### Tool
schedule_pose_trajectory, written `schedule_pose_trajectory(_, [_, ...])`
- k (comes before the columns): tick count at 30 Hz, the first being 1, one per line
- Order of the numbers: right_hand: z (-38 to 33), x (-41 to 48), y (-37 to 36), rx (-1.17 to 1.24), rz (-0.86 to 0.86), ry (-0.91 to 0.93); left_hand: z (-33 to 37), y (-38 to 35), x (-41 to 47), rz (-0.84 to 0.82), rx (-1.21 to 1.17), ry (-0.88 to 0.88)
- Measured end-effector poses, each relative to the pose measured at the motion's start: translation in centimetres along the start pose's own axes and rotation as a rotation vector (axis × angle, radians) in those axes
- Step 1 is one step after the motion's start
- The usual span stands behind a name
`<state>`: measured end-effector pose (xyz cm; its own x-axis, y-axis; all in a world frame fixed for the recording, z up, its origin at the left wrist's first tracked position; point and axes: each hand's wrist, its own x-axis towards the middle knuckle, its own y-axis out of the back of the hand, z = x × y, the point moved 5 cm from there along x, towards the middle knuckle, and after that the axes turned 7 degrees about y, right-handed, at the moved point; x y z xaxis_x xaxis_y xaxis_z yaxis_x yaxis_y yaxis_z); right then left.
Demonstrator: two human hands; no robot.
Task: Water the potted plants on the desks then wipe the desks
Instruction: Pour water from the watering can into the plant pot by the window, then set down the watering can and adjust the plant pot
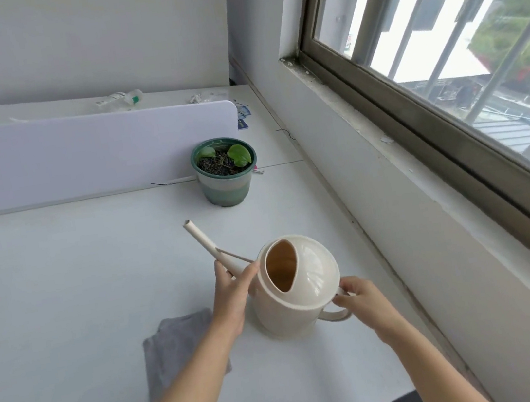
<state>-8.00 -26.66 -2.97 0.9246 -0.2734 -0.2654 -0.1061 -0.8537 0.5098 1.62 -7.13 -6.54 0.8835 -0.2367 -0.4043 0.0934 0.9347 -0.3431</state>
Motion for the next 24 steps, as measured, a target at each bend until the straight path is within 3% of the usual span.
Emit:
schedule_pose_trajectory(11, [0.3,2.4,-0.1,-0.094,-0.147,0.046,-0.4,0.5,-1.4,0.13,-0.068,-0.014])
schedule_pose_trajectory(15, [0.2,3.1,0.6,-0.187,-0.345,0.015,0.0,0.8,-2.4,0.162,0.012,0.01])
schedule_pose_trajectory(18, [-1.7,4.3,2.0,-0.193,-0.523,0.02,2.5,1.0,-4.0,0.38,0.059,-0.095])
schedule_pose_trajectory(21, [-4.5,7.6,3.9,-0.096,-0.427,0.055,6.7,0.4,-5.4,0.602,0.087,-0.307])
schedule_pose_trajectory(24, [-7.5,11.6,4.1,-0.02,-0.33,0.127,10.3,-1.3,-3.3,0.592,0.157,-0.426])
